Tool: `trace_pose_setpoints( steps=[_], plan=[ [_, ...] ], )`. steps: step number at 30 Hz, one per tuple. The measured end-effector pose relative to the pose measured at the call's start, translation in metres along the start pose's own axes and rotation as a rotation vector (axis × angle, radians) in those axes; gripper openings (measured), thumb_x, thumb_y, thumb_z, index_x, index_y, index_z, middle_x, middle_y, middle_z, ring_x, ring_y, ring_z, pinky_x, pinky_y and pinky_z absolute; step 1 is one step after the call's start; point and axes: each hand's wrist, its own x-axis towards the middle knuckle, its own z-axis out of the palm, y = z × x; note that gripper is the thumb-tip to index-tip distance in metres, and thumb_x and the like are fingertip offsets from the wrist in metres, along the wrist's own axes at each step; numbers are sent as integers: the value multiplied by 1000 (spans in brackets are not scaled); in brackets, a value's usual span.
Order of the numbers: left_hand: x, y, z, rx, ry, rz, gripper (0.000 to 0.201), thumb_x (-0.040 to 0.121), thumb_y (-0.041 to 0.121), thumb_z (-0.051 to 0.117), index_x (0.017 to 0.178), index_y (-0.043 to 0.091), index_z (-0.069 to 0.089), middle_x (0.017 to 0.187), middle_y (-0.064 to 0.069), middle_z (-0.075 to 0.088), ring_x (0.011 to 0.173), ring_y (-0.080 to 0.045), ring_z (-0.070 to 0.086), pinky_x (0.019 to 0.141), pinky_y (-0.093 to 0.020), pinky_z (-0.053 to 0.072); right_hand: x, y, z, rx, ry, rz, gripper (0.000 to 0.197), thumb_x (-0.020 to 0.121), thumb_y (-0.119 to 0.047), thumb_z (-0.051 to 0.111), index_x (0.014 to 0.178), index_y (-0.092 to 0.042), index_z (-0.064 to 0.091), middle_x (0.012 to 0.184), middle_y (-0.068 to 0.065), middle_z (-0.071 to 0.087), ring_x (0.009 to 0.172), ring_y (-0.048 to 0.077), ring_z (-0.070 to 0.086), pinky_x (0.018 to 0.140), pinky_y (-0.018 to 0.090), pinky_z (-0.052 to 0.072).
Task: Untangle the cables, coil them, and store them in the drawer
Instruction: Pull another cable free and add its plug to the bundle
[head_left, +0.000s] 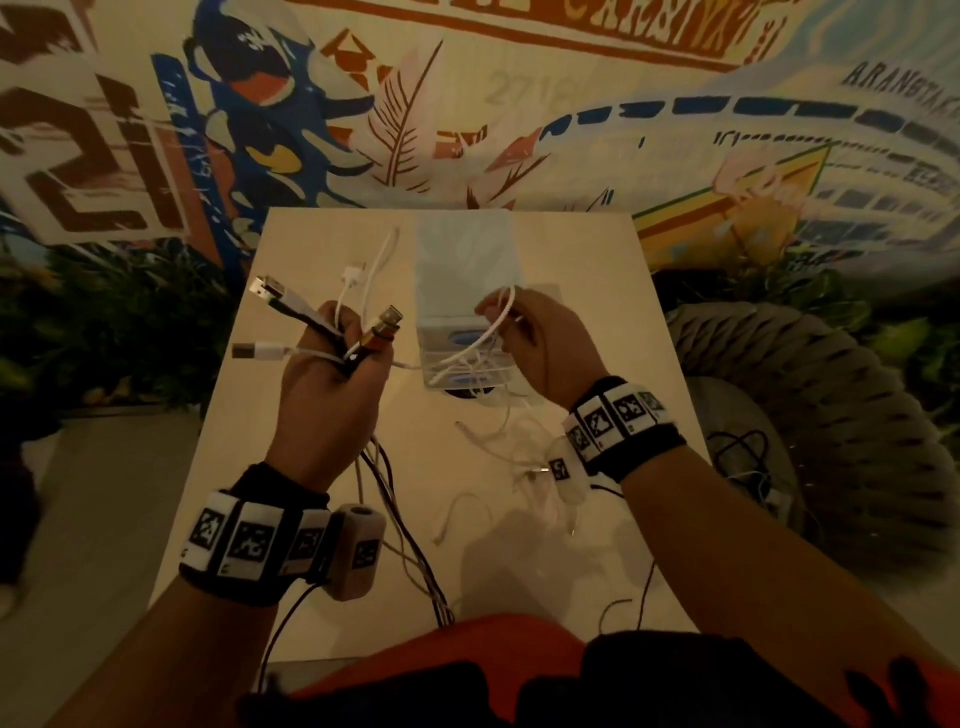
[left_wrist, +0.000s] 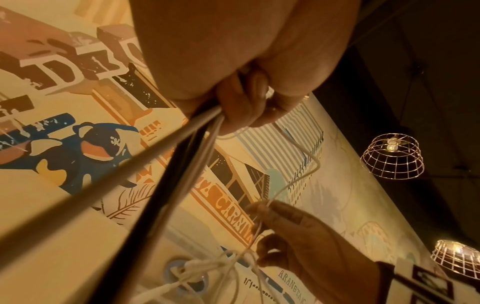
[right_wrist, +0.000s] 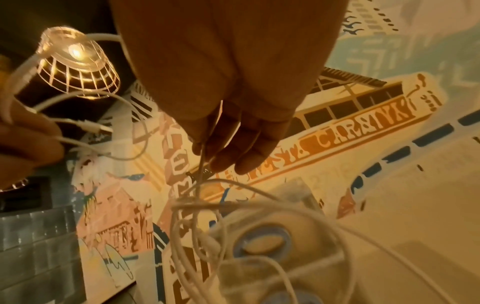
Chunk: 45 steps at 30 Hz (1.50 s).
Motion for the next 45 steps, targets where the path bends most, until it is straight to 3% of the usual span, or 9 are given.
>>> trace_pose_setpoints(
  steps=[8,12,14,17,22,28,32,37,45],
  plan=[
    [5,-11,-3,23,57,22,23,94,27,54,79,19,39,73,-16,51,56,-22,42,54,-37,36,-1,-8,-16,85,63,68,18,105,-25,51,110,-17,66,90,-14,59,71,11,64,66,27,59],
    [7,-15,-2,26,63,1,29,99,16,55,77,22,39,68,-2,51,53,-18,42,54,-35,36,-16,10,-15,-117,-207,129,21,91,-24,71,112,-26,68,96,-8,56,75,1,59,75,12,49],
    [7,-15,0,27,59,12,25,100,13,55,79,23,42,70,-7,50,55,-16,42,57,-34,37,-23,15,-12,-194,-346,179,22,87,-25,76,109,-24,72,95,-10,59,77,3,58,81,21,51],
    [8,-15,1,-13,53,22,21,96,22,55,79,25,44,74,-19,47,63,-23,43,63,-39,38,-32,25,-12,-141,-129,282,17,92,-36,68,97,-20,74,91,-4,71,80,15,68,83,40,56],
    [12,-17,-3,-129,63,14,19,94,32,57,78,34,45,73,2,47,68,-23,41,65,-38,35,-47,29,-11,-41,-286,521,31,103,-40,42,89,-19,59,79,2,73,63,25,71,68,50,60],
    [6,-20,0,-27,41,0,28,96,23,57,73,33,43,64,3,52,55,-15,43,54,-34,37,-41,10,-15,90,-33,379,20,100,-38,59,92,-21,54,71,-2,64,63,20,66,70,42,59],
    [3,-21,6,-37,-11,-29,31,101,9,56,77,19,38,67,-5,50,50,-7,43,53,-23,38,-31,-1,-26,310,-49,265,25,88,-6,74,109,-20,70,88,-5,70,80,13,69,80,29,57],
    [3,-23,7,-23,-75,-59,21,101,7,54,85,5,39,68,-7,51,46,-3,42,48,-19,36,-27,-13,-35,359,30,220,18,88,-7,75,104,-16,76,94,-3,77,84,9,72,82,23,55],
    [0,-24,12,101,-163,23,26,88,30,58,80,11,43,74,-22,54,62,-30,50,59,-43,42,-34,-17,-24,235,-121,218,13,108,-23,45,104,-14,53,92,1,75,80,17,74,74,32,60]
  ],
)
